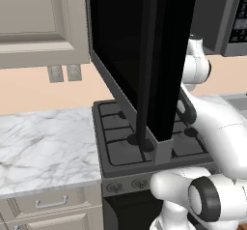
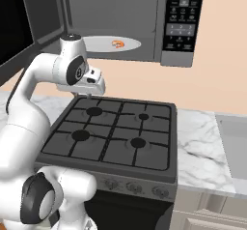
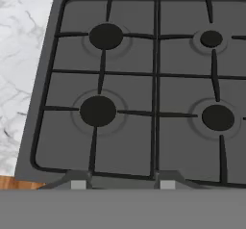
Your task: Close the microwave door.
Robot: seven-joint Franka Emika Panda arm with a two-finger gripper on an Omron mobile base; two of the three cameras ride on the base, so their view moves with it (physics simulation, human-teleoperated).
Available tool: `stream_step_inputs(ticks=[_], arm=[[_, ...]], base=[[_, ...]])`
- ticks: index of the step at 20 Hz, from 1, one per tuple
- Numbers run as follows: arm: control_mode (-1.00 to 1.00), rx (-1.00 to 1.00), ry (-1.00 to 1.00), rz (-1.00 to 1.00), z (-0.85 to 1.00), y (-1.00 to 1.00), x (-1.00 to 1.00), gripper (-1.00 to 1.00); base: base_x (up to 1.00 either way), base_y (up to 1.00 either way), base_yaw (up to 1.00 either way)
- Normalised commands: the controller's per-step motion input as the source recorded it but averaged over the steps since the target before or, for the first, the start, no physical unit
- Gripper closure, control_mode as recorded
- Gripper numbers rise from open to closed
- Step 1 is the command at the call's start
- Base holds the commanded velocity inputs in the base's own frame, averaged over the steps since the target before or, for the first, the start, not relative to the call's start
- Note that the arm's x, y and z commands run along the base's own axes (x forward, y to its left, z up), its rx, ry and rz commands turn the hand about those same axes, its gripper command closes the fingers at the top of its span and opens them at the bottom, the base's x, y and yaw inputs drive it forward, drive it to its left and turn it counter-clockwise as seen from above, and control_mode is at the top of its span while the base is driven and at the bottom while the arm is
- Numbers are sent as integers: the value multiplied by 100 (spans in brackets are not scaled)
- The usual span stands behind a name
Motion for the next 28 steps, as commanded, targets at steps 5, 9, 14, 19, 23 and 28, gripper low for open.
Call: stream_step_inputs(ticks=[5,9,14,19,23,28], arm=[[-100,0,-9,1,1,0,-25,-100],[-100,0,-51,3,66,8,-96,-100],[-100,0,-56,0,92,3,-100,-100],[-100,2,-58,0,98,0,-100,-100],[-100,4,-51,0,88,0,-100,-100],[-100,1,-49,-7,68,0,-100,-100]], base=[[0,0,0],[0,0,0],[0,0,0],[0,0,0],[0,0,0],[0,0,0]])
